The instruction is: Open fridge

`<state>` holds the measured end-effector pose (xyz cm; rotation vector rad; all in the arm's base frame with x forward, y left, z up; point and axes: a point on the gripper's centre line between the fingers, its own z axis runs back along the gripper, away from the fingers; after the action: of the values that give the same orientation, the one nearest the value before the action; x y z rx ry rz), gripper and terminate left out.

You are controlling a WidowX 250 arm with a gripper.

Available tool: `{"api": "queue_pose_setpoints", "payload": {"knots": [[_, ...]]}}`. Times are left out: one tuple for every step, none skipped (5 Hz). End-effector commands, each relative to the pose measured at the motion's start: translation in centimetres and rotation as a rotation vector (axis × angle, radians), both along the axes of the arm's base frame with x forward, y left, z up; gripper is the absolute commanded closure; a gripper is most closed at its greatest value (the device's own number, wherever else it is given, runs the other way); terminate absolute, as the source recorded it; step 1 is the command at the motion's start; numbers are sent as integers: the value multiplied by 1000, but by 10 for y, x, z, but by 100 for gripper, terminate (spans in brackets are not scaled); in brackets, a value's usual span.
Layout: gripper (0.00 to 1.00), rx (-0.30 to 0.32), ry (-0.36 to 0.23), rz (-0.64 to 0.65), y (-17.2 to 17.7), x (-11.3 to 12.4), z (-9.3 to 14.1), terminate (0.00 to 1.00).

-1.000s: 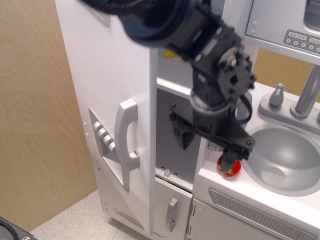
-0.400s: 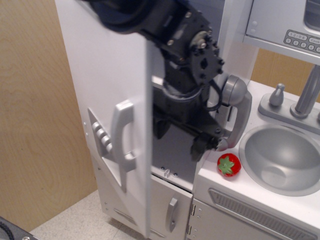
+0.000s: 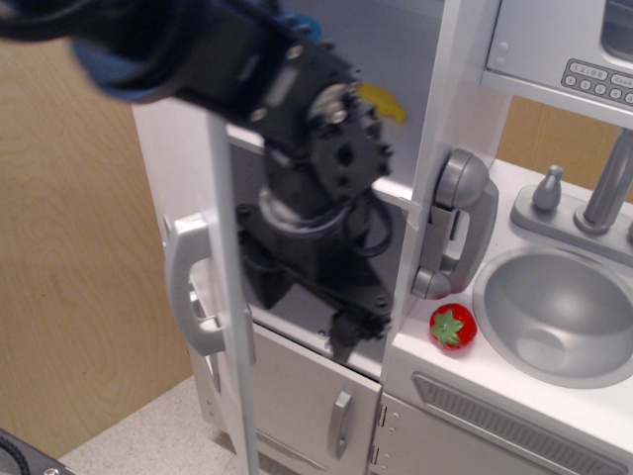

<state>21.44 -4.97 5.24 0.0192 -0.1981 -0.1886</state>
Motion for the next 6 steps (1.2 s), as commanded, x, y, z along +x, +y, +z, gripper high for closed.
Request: {"api": "queue_pose_setpoints", "payload": {"knots": [[0, 39, -41, 62, 46, -21, 14, 0], [0, 64, -48, 121, 75, -21, 10, 0], [0, 102, -72, 154, 110, -26, 4, 0], [0, 147, -79, 259, 144, -11, -12, 0], [0, 161, -113, 348, 159, 15, -23, 0], [0, 174, -146, 416, 178, 41, -27, 0]]}}
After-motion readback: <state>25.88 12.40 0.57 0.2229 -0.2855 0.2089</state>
